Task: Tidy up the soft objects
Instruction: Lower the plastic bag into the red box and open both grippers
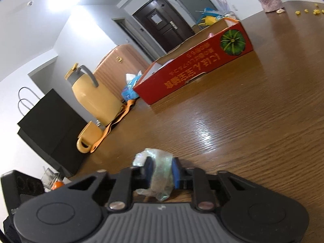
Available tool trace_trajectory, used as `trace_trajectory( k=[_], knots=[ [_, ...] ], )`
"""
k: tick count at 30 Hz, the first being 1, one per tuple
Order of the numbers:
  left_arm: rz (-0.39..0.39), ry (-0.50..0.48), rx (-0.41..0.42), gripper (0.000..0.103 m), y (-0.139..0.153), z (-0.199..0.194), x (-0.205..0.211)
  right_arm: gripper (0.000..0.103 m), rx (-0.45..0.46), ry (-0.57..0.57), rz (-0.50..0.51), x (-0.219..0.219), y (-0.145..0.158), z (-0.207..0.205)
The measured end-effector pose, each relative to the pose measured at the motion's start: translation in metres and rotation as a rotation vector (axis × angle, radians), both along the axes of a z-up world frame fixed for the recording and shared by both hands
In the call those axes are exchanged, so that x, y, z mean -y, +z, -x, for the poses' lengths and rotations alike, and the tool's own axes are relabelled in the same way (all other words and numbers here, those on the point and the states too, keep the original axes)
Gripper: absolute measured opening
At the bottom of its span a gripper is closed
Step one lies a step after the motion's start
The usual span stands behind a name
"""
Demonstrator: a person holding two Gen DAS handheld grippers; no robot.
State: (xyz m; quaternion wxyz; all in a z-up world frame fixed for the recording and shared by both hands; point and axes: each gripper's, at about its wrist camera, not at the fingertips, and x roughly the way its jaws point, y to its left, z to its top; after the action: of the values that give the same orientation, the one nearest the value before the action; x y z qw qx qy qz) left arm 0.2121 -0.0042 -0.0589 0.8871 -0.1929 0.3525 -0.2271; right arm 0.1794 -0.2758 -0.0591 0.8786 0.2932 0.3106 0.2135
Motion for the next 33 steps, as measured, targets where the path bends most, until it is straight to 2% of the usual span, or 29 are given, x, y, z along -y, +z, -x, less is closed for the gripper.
trace_trajectory(
  k=[2, 6, 10, 15, 18, 21, 23, 25, 29, 33],
  knots=[
    [0.002, -0.004, 0.019, 0.006, 0.003, 0.000, 0.000, 0.010, 0.008, 0.014, 0.032, -0.003, 0.007, -0.001],
    [0.049, -0.032, 0.047, 0.006, 0.016, -0.007, -0.003, 0.006, 0.002, 0.001, -0.001, 0.005, 0.014, -0.008],
    [0.067, -0.059, 0.117, 0.006, 0.053, -0.039, 0.000, 0.006, 0.070, -0.001, -0.026, 0.014, 0.046, -0.034],
    [0.059, -0.075, 0.212, 0.006, 0.118, -0.141, 0.008, 0.006, 0.173, -0.005, -0.027, 0.022, 0.104, -0.125],
    [0.012, -0.046, 0.197, 0.006, 0.135, -0.219, 0.021, 0.006, 0.153, -0.023, -0.034, 0.026, 0.122, -0.205],
    [-0.053, -0.021, 0.133, 0.006, 0.126, -0.290, 0.036, 0.006, 0.098, -0.044, 0.009, 0.023, 0.119, -0.278],
    [-0.115, -0.017, 0.081, 0.006, 0.108, -0.328, 0.045, 0.006, 0.049, -0.058, 0.046, 0.019, 0.105, -0.318],
    [-0.178, -0.030, -0.004, 0.006, 0.084, -0.359, 0.056, 0.006, -0.014, -0.057, 0.100, 0.014, 0.085, -0.350],
    [-0.313, -0.044, -0.096, 0.006, 0.046, -0.383, 0.073, 0.006, -0.135, -0.042, 0.207, -0.002, 0.049, -0.384],
    [-0.407, -0.075, -0.041, 0.006, 0.039, -0.374, 0.083, 0.009, -0.148, -0.003, 0.315, -0.022, 0.056, -0.385]
  ],
)
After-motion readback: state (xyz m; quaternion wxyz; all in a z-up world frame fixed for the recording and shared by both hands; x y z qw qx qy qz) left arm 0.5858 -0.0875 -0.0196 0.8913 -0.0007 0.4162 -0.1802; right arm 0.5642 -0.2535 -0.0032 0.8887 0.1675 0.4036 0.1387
